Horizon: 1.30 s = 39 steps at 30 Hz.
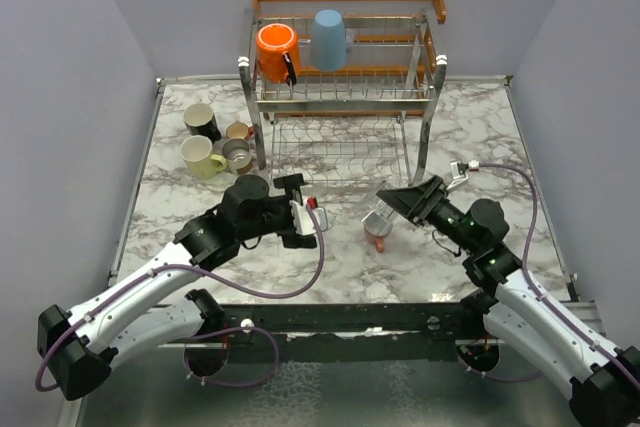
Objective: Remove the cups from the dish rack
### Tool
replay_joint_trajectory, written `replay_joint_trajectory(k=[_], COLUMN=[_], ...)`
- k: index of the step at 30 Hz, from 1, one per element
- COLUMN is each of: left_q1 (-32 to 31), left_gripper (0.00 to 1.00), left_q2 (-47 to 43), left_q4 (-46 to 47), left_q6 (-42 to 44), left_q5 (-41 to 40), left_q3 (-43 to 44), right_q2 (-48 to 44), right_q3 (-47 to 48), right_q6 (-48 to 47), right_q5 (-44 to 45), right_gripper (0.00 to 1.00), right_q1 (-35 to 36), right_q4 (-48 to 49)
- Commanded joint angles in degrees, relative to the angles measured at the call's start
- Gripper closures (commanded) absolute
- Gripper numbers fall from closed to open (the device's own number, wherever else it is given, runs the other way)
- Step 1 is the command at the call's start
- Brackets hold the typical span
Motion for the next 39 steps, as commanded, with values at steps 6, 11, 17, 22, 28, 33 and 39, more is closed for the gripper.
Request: replay_joint_trajectory(k=[6,11,17,22,28,33,39], left_q1=[0.07,0.12,0.11,0.12,0.17,0.19,0.21], left_gripper=[0.01,0.05,0.16,0.24,0.42,0.77,1.0], left_q2=[2.08,4.06,4.62,3.84,3.13,2.22,2.2], left_q4=[12.76,16.11,16.35,17.26,17.87,18.14,16.23], left_q6=[-4.21,-5.44,-5.21,-4.36,-4.14,-2.91,-2.76], left_q5=[6.76,8.97,9.95,9.06,8.23,4.27,1.11], left_q3=[-1.96,-1.4,-1.87,-3.27,-3.69,-4.41,-3.56], right_q2=[8.29,14.77,21.26,26.78,32.52,30.7,27.48], right_q3=[-4.4,-2.62,-1.38,-0.26,-0.26,-1.25,1.26], right_q6=[16.28,16.98,18.11,19.44,20.62,17.99,10.93], right_q5=[2.11,2.84,4.0,4.51,4.27,5.46,5.6], right_gripper=[0.72,0.72,0.72,0.72,0.73,0.61,0.25], right_q1=[3.49,6.08,9.3,12.22,14.99,15.03,14.99], right_q4=[23.34,27.56,33.34,38.28,44.56,41.61,29.32])
